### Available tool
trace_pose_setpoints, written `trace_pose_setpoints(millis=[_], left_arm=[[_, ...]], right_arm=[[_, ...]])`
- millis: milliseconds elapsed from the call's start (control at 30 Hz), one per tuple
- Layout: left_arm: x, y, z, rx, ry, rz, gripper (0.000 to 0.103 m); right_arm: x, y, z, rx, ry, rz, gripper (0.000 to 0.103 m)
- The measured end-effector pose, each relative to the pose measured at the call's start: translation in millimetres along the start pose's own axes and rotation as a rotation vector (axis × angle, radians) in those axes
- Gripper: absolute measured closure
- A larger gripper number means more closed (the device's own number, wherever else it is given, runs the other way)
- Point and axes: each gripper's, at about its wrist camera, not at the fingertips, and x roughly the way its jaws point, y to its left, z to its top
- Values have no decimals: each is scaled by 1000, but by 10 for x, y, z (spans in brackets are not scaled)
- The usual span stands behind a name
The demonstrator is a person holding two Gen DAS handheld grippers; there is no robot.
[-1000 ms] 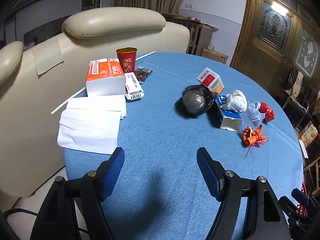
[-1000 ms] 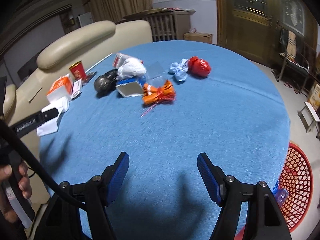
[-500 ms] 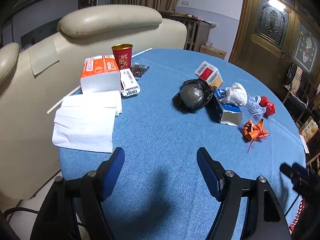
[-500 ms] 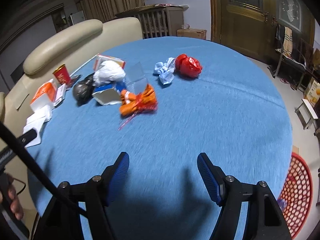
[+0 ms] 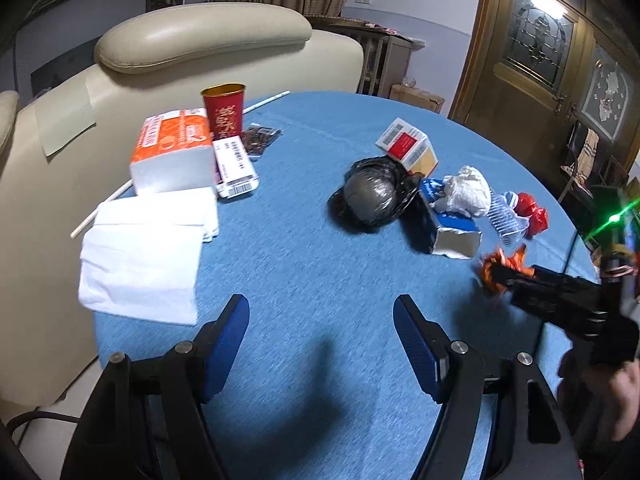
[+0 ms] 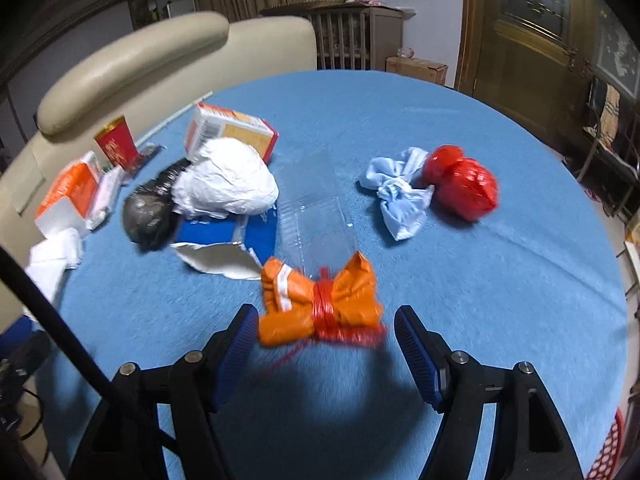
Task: Collect trash
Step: 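Grasp the orange wrapped bundle with the right tool, then grasp the white plastic bag with the left tool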
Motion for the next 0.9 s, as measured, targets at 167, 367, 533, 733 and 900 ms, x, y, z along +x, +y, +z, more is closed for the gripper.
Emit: trace_pose_setpoints(millis=[167, 367, 533, 733, 900], left_arm=[[97, -144, 130, 18, 0, -18, 28], [232, -537, 409, 98, -7, -76, 28], [408, -1043, 685, 234, 4, -123, 28], [704, -1538, 842, 372, 29, -86, 27], [991, -1619, 864, 410, 77, -11, 27]], right_arm=[[124, -64, -6, 13, 0, 43, 40], [-33, -231, -141, 50, -17, 74, 44], [-230, -429, -310, 126, -34, 93, 44], [-451, -619, -521, 201, -48, 112, 44], [-565, -706, -608, 235, -61, 123, 44]])
